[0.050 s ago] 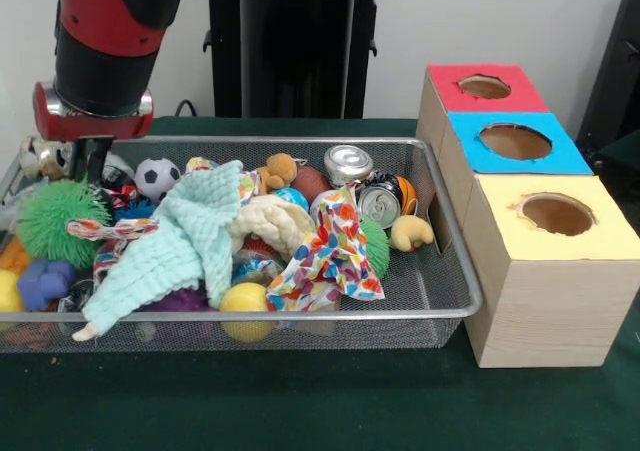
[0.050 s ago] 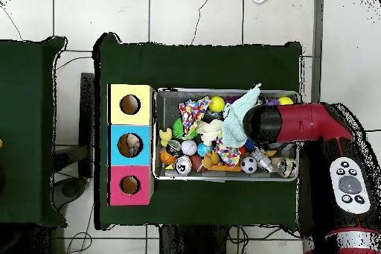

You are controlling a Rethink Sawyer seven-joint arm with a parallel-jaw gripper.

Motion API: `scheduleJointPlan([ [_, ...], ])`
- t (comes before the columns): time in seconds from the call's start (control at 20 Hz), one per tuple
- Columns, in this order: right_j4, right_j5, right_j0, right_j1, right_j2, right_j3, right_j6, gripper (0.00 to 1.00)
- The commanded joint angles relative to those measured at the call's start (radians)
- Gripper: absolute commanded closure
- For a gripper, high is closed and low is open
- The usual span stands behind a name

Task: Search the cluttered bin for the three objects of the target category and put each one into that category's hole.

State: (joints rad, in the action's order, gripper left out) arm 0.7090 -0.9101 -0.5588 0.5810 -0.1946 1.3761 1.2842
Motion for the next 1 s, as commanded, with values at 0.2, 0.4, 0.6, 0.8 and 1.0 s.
scheduleJointPlan([
  [0.2, -0.106, -0.141, 0.107, 0.063, -0.001, 0.111, 0.083, 1.0],
  [0.4, -0.123, -0.149, 0.149, 0.034, 0.02, 0.082, 0.125, 1.0],
  [0.6, -0.145, -0.158, 0.179, 0.005, 0.038, 0.05, 0.144, 1.0],
  [0.8, -0.171, -0.167, 0.198, 0.003, 0.051, 0.043, 0.156, 1.0],
  [1.0, -0.194, -0.14, 0.198, 0.03, 0.066, 0.082, 0.16, 1.0],
])
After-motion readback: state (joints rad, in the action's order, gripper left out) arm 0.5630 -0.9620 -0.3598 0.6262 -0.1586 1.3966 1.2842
